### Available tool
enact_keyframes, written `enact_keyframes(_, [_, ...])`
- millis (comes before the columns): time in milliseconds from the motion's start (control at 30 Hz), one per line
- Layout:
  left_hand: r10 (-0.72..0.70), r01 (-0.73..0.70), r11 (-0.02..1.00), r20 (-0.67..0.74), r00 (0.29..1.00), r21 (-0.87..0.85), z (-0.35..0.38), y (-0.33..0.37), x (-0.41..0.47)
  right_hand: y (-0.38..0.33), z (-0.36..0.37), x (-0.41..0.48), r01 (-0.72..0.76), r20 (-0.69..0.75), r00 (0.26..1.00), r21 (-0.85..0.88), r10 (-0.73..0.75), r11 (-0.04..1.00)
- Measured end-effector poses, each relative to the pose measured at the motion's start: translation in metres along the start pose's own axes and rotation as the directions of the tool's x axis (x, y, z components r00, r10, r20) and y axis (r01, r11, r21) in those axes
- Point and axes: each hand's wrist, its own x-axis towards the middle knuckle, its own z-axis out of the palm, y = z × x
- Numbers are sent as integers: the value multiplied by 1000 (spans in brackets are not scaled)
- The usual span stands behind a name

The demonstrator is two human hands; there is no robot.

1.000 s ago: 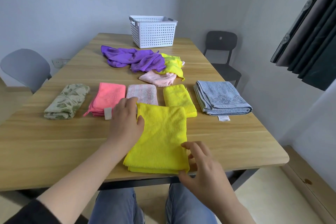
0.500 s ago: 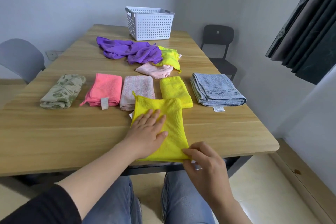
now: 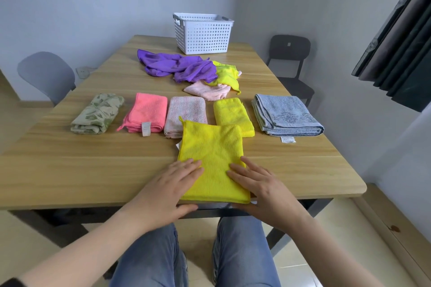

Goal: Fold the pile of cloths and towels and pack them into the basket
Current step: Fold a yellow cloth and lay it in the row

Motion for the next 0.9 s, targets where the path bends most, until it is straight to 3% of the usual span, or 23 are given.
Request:
enact_keyframes(100, [17, -16, 1000, -50, 999, 26, 3, 6, -2, -1, -2, -6, 31, -72, 997, 93, -24, 995])
enact_keyframes(267, [69, -86, 989, -142, 987, -118, -3, 2, -5, -5, -12, -12, -29, -168, 984, 200, 64, 979])
enact_keyframes(400, [-88, 33, 926, -129, 988, -377, -15, 1, -3, -7, -17, -11, -81, -146, 982, 255, 122, 963])
enact_keyframes(567, [-163, 68, 918, -216, 963, -390, -23, -6, 13, -6, -20, 0, -195, -170, 959, 186, 227, 963])
enact_keyframes(700, [-447, 254, 805, -268, 853, -536, -21, -3, 33, -2, -18, 23, -322, -211, 898, 286, 387, 903])
enact_keyframes(767, [-514, 322, 800, -302, 803, -506, -19, -3, 49, 0, -16, 37, -383, -208, 869, 293, 449, 876])
enact_keyframes(900, [-564, 447, 807, -283, 775, -385, -10, -8, 77, 6, -7, 60, -512, -173, 800, 301, 574, 804])
